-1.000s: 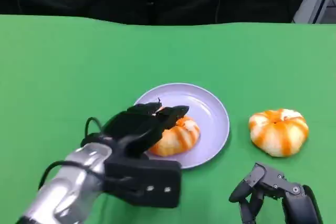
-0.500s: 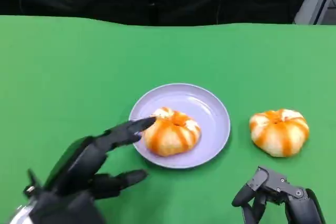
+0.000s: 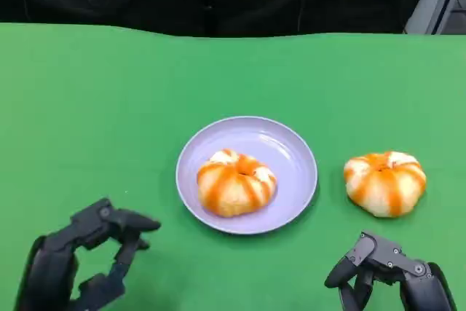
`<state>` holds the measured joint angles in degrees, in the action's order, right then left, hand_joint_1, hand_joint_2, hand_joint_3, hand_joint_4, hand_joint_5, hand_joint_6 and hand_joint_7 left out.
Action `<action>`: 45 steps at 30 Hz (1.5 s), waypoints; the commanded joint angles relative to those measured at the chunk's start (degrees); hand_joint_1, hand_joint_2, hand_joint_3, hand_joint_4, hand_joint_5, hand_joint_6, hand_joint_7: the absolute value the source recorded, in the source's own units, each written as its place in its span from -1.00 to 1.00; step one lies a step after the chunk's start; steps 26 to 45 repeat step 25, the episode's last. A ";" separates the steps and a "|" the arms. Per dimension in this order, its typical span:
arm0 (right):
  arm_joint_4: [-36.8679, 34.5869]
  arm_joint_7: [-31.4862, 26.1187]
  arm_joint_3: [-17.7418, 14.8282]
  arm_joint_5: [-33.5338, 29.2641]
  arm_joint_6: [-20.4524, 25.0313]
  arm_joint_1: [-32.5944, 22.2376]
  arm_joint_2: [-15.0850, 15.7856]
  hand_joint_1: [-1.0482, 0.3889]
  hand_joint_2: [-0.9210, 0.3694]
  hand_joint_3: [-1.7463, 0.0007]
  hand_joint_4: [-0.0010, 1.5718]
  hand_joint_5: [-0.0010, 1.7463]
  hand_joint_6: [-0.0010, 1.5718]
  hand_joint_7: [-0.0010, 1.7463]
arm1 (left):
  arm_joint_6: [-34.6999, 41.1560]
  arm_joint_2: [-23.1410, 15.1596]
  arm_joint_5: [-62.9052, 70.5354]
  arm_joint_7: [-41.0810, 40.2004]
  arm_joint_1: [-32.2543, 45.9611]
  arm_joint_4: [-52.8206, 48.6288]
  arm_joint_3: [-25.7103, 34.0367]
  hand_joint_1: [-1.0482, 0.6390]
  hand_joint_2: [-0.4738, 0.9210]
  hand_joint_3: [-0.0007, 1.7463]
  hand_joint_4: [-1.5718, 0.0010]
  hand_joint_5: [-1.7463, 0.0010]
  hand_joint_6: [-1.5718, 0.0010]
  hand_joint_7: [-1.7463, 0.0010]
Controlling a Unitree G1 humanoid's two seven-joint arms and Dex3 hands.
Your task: Grasp the bread from the table and place it into the plate.
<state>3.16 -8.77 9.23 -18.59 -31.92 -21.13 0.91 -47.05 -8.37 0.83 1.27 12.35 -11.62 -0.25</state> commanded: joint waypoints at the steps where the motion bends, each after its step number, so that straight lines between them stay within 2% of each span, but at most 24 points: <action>1: 0.52 -0.16 -0.85 0.45 -0.89 -0.25 1.06 0.09 -0.18 -0.41 0.10 1.00 -0.01 0.55 | -0.25 0.70 -2.06 0.32 1.83 2.22 1.53 0.27 0.57 0.20 0.01 -0.87 0.06 -0.60; 5: -0.05 -0.60 -1.02 -0.19 -1.72 0.07 1.35 0.10 -0.20 -0.40 0.11 1.00 -0.01 0.54 | 1.27 1.34 -3.69 1.00 2.07 2.44 1.82 0.27 0.52 0.29 0.05 -0.98 0.11 -0.80; 10: 0.06 -0.73 -1.14 -0.30 -1.58 0.04 1.33 0.10 -0.21 -0.39 0.12 1.00 -0.01 0.53 | 1.72 2.65 -5.24 1.52 1.76 1.72 2.46 0.28 0.47 0.32 0.05 -1.00 0.12 -0.86; 22: -0.18 -0.69 -1.33 -0.25 -1.74 0.26 1.58 0.13 -0.22 -0.37 0.11 1.00 0.00 0.53 | 0.47 3.24 -4.22 2.94 0.94 0.22 2.85 0.21 0.48 0.24 0.06 -1.00 0.12 -0.84; 45: -0.10 -0.72 -1.35 -0.30 -1.56 0.27 1.49 0.13 -0.21 -0.37 0.11 1.00 0.01 0.53 | 0.97 3.44 -5.01 3.81 0.98 0.44 2.54 0.23 0.48 0.26 0.04 -1.00 0.10 -0.81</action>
